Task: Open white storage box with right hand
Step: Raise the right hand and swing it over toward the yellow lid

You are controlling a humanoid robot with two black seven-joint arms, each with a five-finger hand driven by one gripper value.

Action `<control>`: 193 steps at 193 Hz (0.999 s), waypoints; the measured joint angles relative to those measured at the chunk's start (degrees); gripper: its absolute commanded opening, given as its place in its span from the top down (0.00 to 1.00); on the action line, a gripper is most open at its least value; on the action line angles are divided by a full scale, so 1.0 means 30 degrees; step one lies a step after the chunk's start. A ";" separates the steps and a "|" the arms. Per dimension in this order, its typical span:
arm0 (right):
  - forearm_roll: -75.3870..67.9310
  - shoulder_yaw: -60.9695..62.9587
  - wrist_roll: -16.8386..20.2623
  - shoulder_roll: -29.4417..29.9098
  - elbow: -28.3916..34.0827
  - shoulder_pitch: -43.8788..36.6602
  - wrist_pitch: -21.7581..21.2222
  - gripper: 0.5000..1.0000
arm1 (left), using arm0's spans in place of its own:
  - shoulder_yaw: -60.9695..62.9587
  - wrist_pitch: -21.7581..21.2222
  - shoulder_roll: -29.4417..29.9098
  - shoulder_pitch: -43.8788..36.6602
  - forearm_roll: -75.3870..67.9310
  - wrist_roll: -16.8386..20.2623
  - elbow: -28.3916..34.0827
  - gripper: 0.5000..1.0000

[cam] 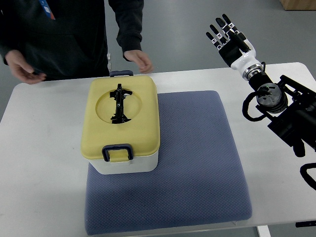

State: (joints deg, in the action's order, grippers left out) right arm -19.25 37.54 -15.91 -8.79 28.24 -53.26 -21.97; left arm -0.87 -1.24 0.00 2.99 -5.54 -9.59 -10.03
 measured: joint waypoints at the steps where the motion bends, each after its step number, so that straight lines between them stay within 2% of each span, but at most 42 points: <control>1: 0.0000 -0.0001 0.0000 0.0000 0.0000 0.0000 -0.0001 0.12 | -0.0001 0.0000 0.0000 0.0000 0.0000 0.0000 -0.0001 0.00; 80: 0.1196 -0.0091 0.0043 -0.0067 0.0243 -0.0595 0.0028 0.12 | -0.0071 0.0007 0.0000 0.0000 -0.0001 -0.0172 -0.0038 0.00; 104: 0.4902 -0.0339 0.0146 -0.0442 0.0570 -0.2064 0.0209 0.12 | -0.0071 0.0008 0.0000 0.0000 -0.0001 -0.0174 -0.0027 0.00; 136: 1.3268 -0.3276 0.0174 -0.0871 0.0970 -0.5380 0.0206 0.12 | -0.0090 0.0032 0.0000 0.0001 -0.0001 -0.0175 -0.0086 0.00; 162: 1.9737 -0.7263 -0.0016 -0.1496 0.2759 -0.8578 0.0280 0.13 | -0.0048 0.0202 0.0000 -0.0001 -0.0001 -0.0175 -0.0225 0.00; 193: 2.3576 -1.2171 -0.0759 -0.2392 0.6765 -1.2486 0.0700 0.13 | -0.0025 0.0238 0.0000 0.0001 -0.0001 -0.0175 -0.0263 0.00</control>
State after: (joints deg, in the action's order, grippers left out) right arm 51.48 1.03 -18.18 -15.97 48.53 -90.72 -19.87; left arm -0.94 -0.53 0.00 2.99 -5.54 -10.11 -10.82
